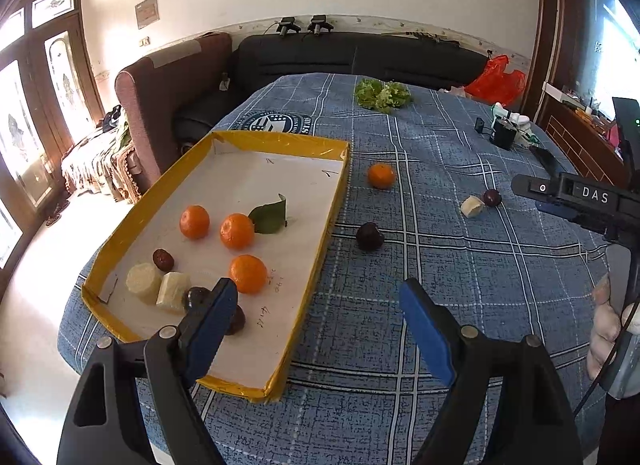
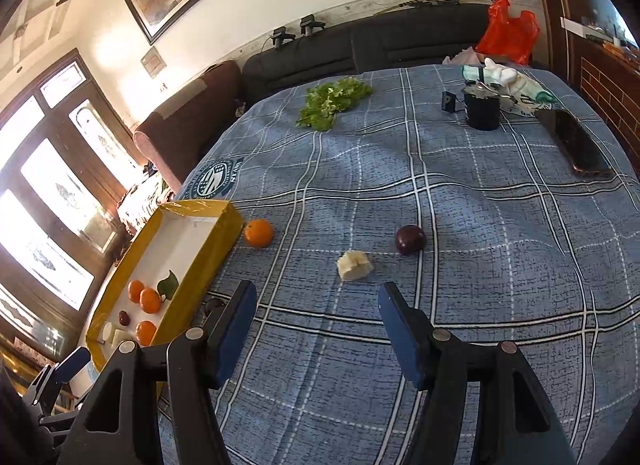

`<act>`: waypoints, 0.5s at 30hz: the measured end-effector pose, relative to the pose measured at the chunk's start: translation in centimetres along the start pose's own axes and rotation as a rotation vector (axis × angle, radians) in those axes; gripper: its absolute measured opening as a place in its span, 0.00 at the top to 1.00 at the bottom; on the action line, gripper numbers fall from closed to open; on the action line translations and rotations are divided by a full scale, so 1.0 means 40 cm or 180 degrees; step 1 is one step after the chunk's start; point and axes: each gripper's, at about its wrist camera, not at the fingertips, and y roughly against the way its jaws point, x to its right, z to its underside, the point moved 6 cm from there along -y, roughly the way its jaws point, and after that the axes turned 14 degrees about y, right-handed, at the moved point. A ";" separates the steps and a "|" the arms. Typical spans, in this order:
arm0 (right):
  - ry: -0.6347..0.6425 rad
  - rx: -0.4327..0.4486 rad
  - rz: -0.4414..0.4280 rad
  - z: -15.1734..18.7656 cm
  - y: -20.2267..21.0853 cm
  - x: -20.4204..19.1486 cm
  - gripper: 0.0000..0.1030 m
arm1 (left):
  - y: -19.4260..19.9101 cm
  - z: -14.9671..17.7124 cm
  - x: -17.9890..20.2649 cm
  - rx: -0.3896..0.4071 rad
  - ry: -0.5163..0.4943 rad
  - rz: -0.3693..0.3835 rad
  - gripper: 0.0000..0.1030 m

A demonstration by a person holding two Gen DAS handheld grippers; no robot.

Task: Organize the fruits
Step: 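Lift both open tools out of the tray back over the remaining fruit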

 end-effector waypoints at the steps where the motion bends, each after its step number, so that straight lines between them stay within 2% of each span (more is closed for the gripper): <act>1: -0.0022 0.0000 0.0009 0.001 -0.002 0.010 0.34 | -0.008 0.001 0.005 -0.0039 0.0010 0.0039 0.20; 3: -0.0075 0.0001 0.0029 0.003 -0.005 0.030 0.34 | -0.019 0.005 0.005 -0.0131 0.0060 0.0161 0.20; 9: -0.0283 -0.0020 0.0067 0.015 -0.020 0.097 0.34 | -0.060 0.009 0.006 -0.0471 0.0401 0.0749 0.20; 15: -0.0324 -0.0142 -0.0026 0.026 -0.090 0.105 0.34 | -0.102 0.019 0.055 -0.0505 0.0250 0.0823 0.20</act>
